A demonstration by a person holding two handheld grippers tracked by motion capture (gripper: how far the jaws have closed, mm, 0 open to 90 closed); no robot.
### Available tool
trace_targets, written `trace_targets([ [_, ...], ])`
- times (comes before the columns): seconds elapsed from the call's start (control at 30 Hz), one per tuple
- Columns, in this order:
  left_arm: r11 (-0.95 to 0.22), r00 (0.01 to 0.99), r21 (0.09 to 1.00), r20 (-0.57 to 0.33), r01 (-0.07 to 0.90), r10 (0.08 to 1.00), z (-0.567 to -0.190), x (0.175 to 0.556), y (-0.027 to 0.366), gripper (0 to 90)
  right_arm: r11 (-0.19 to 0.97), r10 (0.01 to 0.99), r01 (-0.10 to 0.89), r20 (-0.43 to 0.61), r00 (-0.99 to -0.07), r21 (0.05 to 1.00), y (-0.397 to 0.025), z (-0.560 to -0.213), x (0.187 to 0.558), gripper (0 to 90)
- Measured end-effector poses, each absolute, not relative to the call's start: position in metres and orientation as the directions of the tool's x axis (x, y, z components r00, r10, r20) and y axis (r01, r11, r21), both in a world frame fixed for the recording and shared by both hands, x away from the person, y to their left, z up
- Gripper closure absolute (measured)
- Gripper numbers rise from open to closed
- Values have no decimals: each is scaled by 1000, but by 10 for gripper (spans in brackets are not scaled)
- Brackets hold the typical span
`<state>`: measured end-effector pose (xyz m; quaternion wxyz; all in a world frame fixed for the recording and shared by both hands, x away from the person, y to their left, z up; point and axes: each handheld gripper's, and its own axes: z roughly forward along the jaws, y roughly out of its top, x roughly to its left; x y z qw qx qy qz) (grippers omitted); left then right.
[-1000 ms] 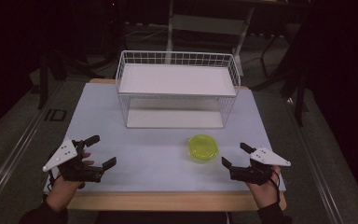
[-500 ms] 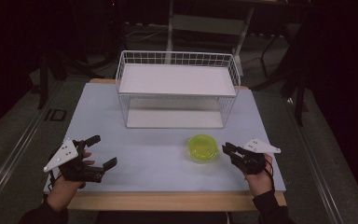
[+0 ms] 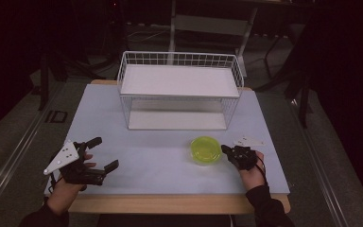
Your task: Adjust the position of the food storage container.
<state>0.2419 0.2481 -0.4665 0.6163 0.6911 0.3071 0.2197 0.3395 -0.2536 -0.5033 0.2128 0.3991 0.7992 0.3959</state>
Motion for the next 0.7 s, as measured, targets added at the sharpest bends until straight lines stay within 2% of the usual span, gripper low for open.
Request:
trace_targets([
  [0.17,-53,715,987,-73,153,695,-467,242,248,0,365,815,490,-18,-579,792,-251,-509,344,900],
  [0.7,-58,719,987,-69,151,692,-467,242,247,0,374,775,536,63,-629,757,-228,-523,347,900],
])
